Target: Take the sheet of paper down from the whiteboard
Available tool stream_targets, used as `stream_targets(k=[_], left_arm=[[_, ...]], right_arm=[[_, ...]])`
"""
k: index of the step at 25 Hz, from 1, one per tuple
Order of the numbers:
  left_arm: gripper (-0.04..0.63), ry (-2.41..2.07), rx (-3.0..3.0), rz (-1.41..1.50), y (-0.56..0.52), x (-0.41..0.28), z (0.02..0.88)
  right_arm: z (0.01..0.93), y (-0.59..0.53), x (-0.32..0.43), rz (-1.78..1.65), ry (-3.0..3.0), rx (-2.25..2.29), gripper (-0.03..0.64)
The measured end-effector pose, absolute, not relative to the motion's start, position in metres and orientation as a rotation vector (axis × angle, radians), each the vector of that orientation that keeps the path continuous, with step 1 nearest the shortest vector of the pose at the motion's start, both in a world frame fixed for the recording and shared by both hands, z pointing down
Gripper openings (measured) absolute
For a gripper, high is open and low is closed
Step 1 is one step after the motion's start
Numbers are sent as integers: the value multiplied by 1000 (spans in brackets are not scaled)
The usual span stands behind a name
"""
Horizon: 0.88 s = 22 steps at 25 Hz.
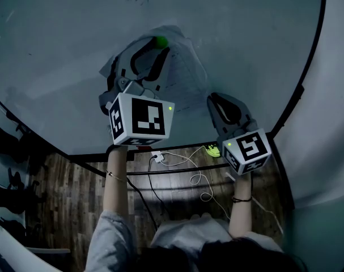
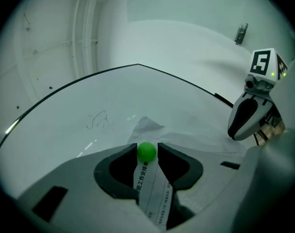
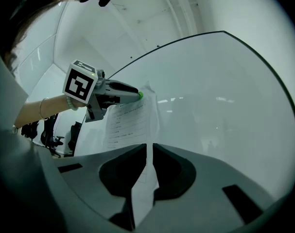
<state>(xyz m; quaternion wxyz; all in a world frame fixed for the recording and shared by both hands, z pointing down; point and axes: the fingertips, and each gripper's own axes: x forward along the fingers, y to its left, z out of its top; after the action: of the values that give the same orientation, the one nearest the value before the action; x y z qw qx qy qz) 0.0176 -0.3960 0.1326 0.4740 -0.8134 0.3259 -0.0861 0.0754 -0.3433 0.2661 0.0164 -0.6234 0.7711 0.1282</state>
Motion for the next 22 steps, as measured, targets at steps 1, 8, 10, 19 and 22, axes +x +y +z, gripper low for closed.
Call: stream_targets(k=[1,8,10,19,22], left_arm=[[114,800,-1988,-210,-396,18,133],[114,847,-1941,-232,-403,20,133],[113,854,-1945,-227,-403,20,133],[112,884,-1945,-216,-404,22,131],[112,895,-1936,-221,-404,22,131]], right_arm=[[267,-344,79,382,2396,-1938,30],[276,-350,99,341,2385,-1987,86],[278,-354,101,338,2402,-1987,97],[287,-369,80,298,2544,-1848,97],[288,-369,77,318,2550,-1840,6]])
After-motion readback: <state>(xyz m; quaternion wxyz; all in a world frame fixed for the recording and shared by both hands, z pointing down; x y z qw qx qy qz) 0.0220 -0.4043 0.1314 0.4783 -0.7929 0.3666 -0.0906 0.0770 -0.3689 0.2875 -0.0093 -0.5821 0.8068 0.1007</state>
